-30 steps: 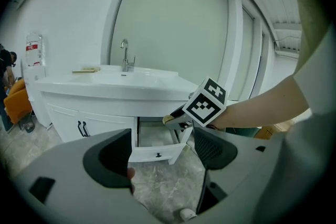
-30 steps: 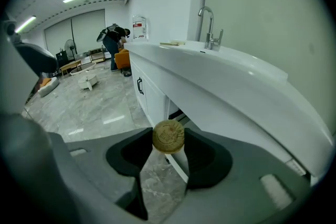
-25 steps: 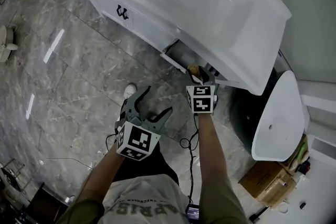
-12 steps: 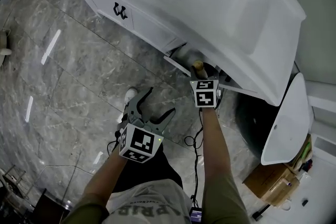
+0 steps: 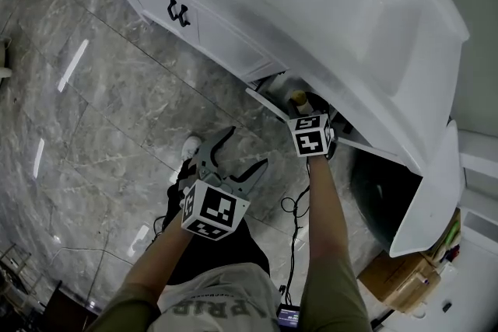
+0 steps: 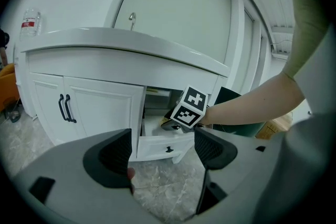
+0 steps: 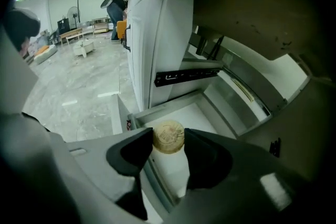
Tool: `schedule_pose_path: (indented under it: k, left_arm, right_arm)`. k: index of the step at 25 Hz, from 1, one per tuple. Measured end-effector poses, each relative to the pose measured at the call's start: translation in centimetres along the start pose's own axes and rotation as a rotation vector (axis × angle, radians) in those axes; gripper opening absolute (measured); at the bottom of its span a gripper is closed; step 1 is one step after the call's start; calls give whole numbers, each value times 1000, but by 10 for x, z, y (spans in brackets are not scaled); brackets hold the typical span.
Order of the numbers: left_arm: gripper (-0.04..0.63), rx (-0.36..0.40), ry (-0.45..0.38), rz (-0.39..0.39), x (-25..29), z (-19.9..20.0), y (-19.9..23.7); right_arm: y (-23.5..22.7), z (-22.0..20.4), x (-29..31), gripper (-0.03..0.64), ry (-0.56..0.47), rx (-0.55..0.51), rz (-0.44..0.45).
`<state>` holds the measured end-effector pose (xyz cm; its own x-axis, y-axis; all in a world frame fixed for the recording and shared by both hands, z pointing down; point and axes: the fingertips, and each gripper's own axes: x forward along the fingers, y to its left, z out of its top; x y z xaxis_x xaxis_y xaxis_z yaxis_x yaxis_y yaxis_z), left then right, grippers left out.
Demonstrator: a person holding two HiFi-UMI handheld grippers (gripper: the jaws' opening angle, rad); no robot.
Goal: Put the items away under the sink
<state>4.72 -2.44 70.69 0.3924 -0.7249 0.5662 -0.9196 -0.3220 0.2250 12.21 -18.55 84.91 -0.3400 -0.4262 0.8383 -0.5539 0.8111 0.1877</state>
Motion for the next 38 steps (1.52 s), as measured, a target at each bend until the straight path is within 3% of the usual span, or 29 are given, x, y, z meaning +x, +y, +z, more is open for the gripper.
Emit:
schedule_pose_path:
  k: [22,38]
  left_arm:
    - [362,19,25,-30,47,-16,24]
    - [362,20,36,-30,68,-16,35]
  right_arm:
    - [-20,-30,71,190,183,-186,62]
    - [-28,-61,89,190,329,-190,98]
